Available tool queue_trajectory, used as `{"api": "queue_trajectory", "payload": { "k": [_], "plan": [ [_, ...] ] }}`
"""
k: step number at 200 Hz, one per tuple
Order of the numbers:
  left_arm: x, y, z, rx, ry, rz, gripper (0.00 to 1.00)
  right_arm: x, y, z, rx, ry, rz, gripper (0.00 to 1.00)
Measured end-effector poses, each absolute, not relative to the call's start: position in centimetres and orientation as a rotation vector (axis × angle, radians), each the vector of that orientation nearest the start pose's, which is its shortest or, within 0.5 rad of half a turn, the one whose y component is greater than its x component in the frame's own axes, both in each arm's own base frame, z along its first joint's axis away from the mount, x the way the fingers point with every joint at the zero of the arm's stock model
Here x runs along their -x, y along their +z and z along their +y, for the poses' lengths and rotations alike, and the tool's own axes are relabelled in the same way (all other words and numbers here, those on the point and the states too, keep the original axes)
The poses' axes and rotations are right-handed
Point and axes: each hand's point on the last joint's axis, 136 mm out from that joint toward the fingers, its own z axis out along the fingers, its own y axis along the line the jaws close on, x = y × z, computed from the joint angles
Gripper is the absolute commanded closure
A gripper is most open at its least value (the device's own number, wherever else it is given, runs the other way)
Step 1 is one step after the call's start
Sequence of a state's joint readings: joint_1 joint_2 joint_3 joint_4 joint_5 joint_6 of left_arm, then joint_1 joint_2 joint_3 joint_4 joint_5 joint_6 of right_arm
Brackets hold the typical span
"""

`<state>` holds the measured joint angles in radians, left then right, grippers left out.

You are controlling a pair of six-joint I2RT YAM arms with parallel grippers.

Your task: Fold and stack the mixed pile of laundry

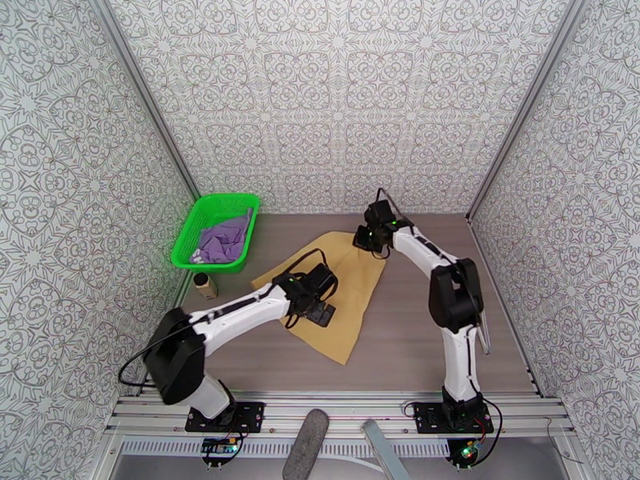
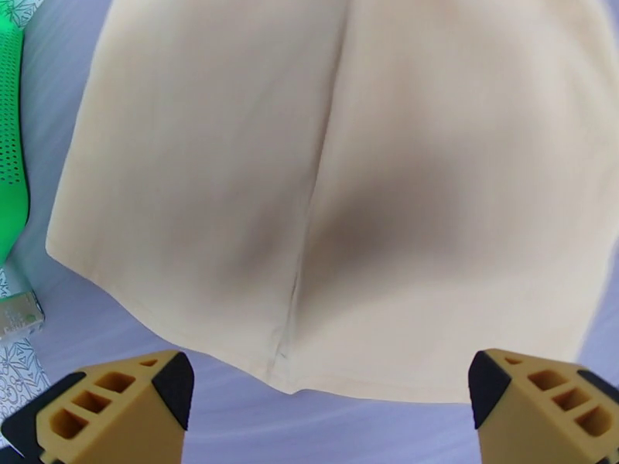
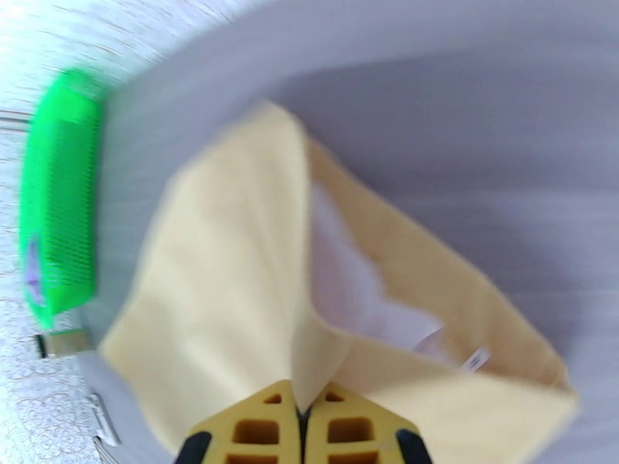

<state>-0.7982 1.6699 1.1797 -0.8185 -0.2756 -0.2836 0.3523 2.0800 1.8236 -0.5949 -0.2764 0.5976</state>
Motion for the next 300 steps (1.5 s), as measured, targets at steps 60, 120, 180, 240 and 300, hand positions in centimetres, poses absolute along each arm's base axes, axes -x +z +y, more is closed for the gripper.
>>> {"api": "queue_trajectory", "payload": {
  "k": [60, 120, 180, 240, 300],
  "plan": [
    [-28.7, 3.9, -21.3, -0.705, 0.245, 2.751, 0.08, -49.9, 20.9, 23.2, -0.138, 0.763, 2.423, 1.0],
    [-30.3, 3.0, -22.8, -0.728, 0.153, 2.712, 0.37, -49.3, 19.1, 23.0, -0.149, 0.75, 2.465, 1.0],
    [-30.1, 1.6, -23.3, -0.762, 0.115, 2.726, 1.0, -49.0, 18.5, 22.9, -0.145, 0.741, 2.48, 1.0],
    [-29.8, 4.7, -20.3, -0.718, 0.307, 2.684, 1.0, -48.8, 19.1, 22.3, -0.145, 0.7, 2.475, 1.0],
    [-31.4, 27.3, -17.9, -0.475, 0.332, 2.289, 1.0, -45.9, 28.5, 19.2, -0.149, 0.612, 2.304, 1.0]
  ]
}}
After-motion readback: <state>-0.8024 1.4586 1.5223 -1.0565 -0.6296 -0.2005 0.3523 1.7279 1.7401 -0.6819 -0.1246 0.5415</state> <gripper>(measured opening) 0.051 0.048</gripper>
